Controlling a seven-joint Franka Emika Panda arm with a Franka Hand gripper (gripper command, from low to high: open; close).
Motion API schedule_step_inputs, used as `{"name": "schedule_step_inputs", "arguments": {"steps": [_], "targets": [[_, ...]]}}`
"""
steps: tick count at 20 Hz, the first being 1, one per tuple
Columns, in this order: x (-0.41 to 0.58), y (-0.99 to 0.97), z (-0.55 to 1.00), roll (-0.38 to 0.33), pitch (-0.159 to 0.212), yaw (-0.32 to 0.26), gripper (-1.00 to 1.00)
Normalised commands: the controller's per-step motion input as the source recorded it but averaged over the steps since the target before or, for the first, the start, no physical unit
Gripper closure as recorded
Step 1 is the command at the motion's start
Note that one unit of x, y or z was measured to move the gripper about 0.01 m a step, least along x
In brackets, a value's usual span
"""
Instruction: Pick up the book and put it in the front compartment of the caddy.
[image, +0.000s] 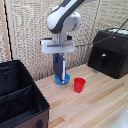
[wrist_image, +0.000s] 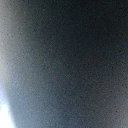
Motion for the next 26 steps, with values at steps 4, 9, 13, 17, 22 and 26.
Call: {"name": "schedule_step_inputs", "arguments": {"steps": [4,9,13,17,22,26], "targets": [[-0.025,-0.09,0.71,0.048,0.000,-0.350,1.00],[-0.001,-0.07,0.68,0.025,0.000,-0.364,1.00],[0.000,-0.08,0.69,0.020,0.000,-0.365,1.00],[0.000,-0.10,0.68,0.027,0.002,-0.365,1.00],[-0.075,-0.15,0.59,0.062,0.041,-0.336,1.00],[-0.080,0.03,0.38,0.066,0.001,-0.311,1.00]]}}
